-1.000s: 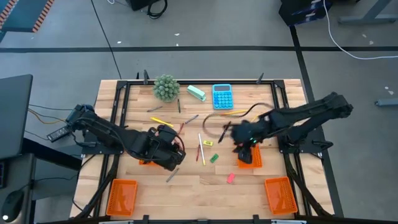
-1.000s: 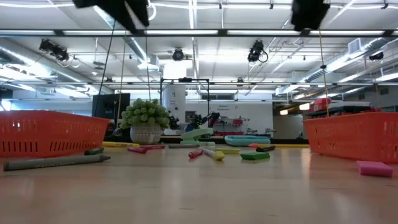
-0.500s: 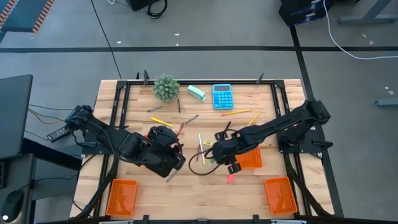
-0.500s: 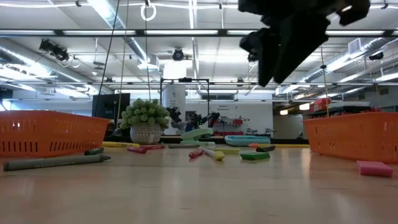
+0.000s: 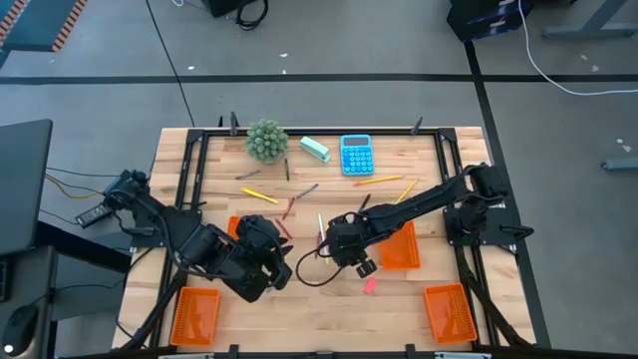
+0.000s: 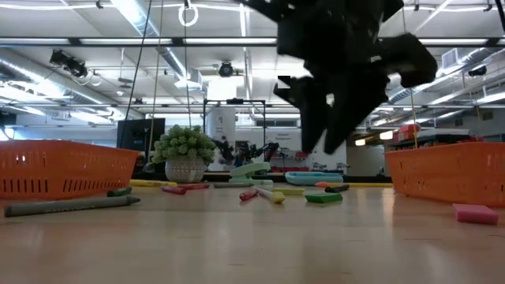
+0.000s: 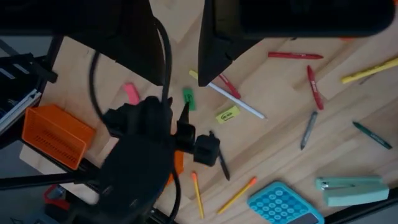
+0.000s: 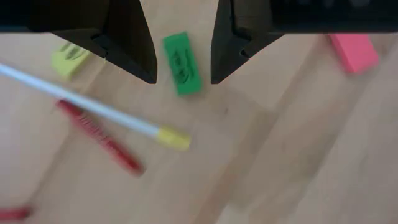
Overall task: Sort crayons/erasers/pens/pencils in bins
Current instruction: Put the green eraser into the bottom left orange basket
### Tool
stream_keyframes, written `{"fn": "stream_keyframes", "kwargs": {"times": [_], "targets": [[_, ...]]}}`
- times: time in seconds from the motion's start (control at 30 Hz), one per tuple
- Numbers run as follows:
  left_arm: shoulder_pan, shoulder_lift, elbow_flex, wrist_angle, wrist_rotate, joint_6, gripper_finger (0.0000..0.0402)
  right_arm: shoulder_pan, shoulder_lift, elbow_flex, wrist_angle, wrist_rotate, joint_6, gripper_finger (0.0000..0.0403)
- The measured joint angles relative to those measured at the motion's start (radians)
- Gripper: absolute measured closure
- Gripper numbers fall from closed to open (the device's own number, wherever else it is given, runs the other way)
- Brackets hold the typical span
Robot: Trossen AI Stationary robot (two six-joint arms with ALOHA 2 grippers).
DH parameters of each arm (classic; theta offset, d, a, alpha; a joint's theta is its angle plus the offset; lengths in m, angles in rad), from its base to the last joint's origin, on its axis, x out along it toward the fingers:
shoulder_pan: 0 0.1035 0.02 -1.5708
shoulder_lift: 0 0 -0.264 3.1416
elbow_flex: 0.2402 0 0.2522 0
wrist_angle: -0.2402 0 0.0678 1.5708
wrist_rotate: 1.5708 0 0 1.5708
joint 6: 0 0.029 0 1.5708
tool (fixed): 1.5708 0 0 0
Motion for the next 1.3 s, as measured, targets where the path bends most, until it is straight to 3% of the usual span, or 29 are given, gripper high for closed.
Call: {"fn": "stream_keyframes", "kwargs": {"times": [0.57, 0.77, 1.1, 1.3], "targets": [[0.001, 0.000, 0.000, 0.018, 0.000, -0.080, 0.0329, -0.033, 0.068, -0.004, -0.005, 0.029, -0.135, 0.0247], [0.001, 0.000, 0.000, 0.050, 0.000, -0.080, 0.0342, -0.070, 0.068, -0.061, 0.036, -0.054, -0.124, 0.0247], [0.001, 0.000, 0.000, 0.064, 0.000, -0.079, 0.0361, -0.077, 0.064, -0.091, 0.079, -0.060, -0.121, 0.0248], [0.001, 0.000, 0.000, 0.070, 0.000, -0.079, 0.0368, -0.077, 0.064, -0.092, 0.094, -0.060, -0.106, 0.0273]]}}
